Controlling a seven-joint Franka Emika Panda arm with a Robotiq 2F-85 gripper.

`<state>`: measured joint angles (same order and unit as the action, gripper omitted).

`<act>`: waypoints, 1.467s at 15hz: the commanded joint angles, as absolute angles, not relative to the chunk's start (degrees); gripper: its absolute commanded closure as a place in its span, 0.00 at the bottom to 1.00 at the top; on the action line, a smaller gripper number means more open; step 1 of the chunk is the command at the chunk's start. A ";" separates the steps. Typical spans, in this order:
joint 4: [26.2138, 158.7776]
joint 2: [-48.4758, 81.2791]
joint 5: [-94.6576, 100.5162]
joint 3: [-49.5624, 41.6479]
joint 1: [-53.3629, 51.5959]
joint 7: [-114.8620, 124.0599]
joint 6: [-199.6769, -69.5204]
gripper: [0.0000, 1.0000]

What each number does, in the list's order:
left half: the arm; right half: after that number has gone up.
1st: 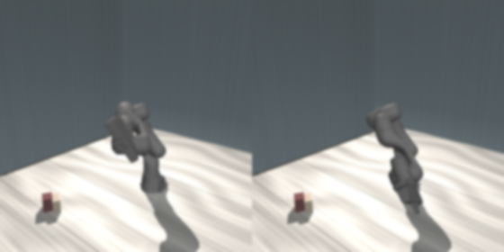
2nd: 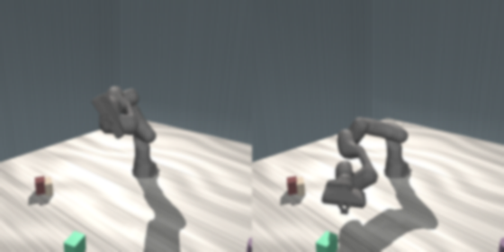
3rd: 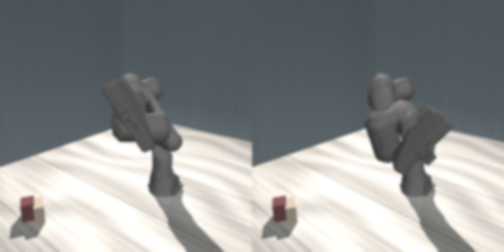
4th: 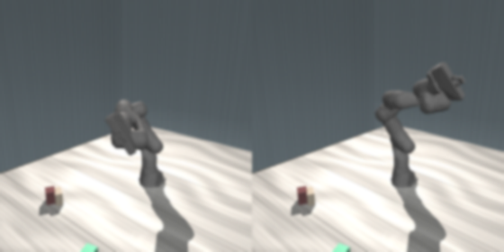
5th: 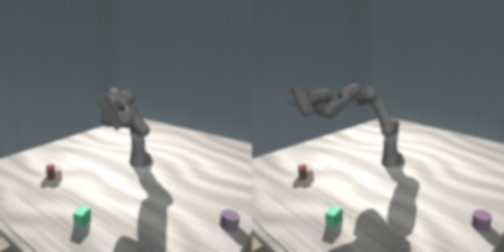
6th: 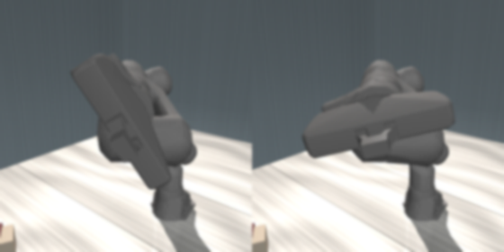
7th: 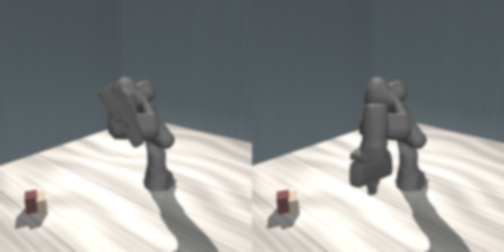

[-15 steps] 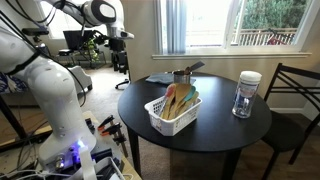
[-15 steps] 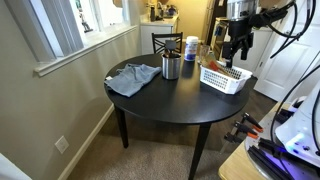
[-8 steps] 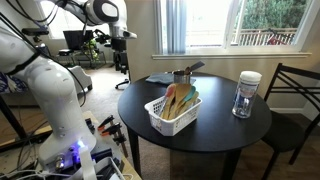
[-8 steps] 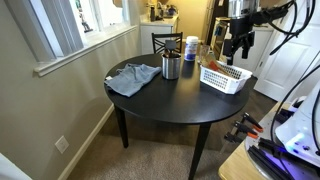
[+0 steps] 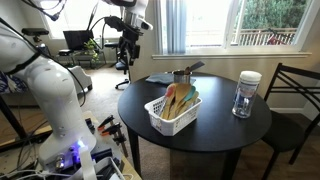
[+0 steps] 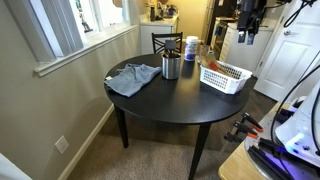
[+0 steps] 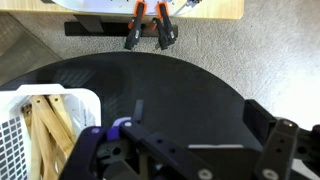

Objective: Put one wooden spoon in the silver holder.

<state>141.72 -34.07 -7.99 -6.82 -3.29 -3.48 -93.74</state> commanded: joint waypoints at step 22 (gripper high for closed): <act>113.82 -7.02 -11.49 -11.32 3.44 -20.23 -81.63 0.00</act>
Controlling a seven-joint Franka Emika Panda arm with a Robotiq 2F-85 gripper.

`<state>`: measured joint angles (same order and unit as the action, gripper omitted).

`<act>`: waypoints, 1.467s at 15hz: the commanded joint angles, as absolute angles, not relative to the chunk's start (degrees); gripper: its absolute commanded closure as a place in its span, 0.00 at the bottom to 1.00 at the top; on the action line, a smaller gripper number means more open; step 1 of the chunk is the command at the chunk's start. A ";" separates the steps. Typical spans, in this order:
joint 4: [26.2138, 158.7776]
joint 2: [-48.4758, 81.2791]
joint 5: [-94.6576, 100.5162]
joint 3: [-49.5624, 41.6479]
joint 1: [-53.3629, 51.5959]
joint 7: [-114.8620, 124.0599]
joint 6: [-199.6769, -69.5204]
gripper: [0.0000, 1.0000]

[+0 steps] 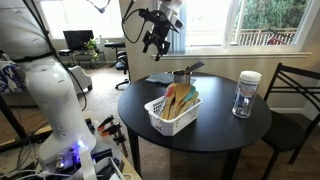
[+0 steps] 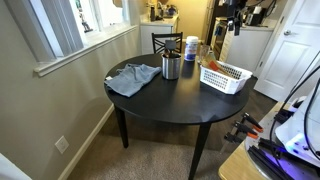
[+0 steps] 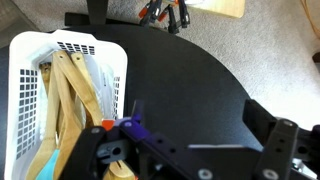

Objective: Put one wooden spoon in the silver holder.

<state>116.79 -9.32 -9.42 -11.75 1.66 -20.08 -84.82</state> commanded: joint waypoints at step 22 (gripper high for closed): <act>102.45 10.46 -18.00 -9.93 5.75 14.57 -98.19 0.00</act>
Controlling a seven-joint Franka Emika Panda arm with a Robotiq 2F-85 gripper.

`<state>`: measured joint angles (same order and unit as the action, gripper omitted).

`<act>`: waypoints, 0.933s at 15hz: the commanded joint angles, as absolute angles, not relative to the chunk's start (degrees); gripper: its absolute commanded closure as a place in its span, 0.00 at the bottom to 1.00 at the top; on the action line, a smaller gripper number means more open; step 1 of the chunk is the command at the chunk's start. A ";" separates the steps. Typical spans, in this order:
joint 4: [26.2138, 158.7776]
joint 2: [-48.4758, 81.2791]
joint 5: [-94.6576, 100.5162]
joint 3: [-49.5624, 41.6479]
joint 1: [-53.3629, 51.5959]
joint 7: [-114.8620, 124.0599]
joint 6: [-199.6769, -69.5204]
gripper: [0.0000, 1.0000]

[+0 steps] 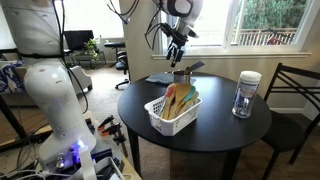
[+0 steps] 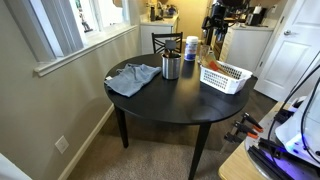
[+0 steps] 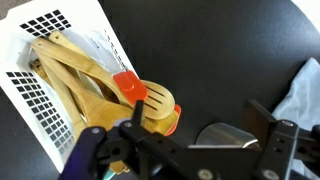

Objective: Put one wooden spoon in the silver holder.

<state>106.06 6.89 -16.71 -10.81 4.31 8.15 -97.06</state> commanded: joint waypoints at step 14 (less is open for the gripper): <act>92.65 22.68 -9.20 -11.70 4.67 45.13 -97.66 0.00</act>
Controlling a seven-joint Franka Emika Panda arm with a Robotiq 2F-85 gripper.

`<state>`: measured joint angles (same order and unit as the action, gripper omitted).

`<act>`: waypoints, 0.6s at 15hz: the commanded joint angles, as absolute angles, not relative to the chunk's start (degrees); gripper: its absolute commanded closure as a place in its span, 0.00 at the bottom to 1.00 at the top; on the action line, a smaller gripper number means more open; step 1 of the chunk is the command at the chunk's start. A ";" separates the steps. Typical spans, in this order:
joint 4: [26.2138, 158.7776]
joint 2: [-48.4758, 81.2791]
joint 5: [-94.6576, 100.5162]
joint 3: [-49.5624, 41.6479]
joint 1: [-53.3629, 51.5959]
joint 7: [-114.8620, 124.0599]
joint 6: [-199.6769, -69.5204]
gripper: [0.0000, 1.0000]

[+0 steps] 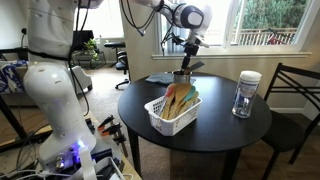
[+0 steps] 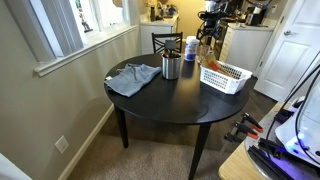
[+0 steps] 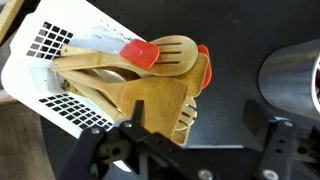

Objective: Put one wooden spoon in the silver holder.

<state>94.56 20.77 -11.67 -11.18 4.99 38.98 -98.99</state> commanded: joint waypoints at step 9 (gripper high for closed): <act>91.53 25.86 -2.97 -11.73 4.14 56.62 -93.90 0.00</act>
